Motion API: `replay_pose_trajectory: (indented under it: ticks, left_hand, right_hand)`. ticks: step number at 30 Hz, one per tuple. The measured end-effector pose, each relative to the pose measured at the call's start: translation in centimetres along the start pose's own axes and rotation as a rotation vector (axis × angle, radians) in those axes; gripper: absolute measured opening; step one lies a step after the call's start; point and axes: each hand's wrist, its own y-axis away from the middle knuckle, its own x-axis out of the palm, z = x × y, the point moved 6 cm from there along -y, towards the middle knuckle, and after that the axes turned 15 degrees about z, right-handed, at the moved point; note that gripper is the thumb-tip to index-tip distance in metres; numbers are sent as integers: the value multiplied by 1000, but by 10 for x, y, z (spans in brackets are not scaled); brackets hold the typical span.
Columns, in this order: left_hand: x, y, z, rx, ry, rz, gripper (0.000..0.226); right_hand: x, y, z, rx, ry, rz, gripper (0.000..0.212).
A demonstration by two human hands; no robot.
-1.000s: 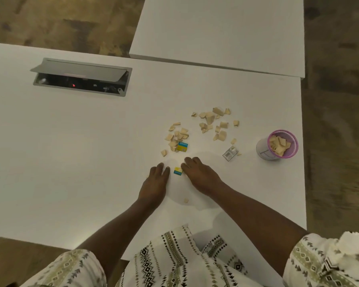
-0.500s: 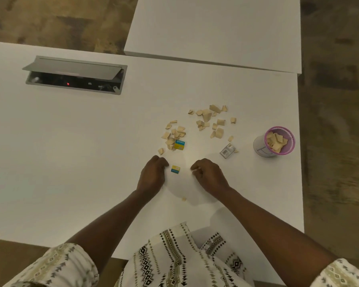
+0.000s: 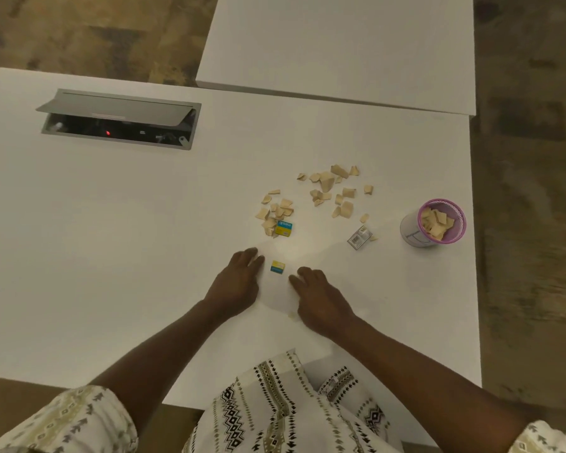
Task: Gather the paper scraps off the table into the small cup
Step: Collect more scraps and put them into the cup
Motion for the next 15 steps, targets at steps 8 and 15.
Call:
replay_pose_trajectory:
  ticks: [8,15]
  left_hand:
    - [35,31,-28,105,-201,-43,54]
    - [27,27,-36,202,-261,-38,36]
  right_hand:
    - [27,25,38,-220,213,-58,36]
    - [28,24,41,-298,394,-48,28]
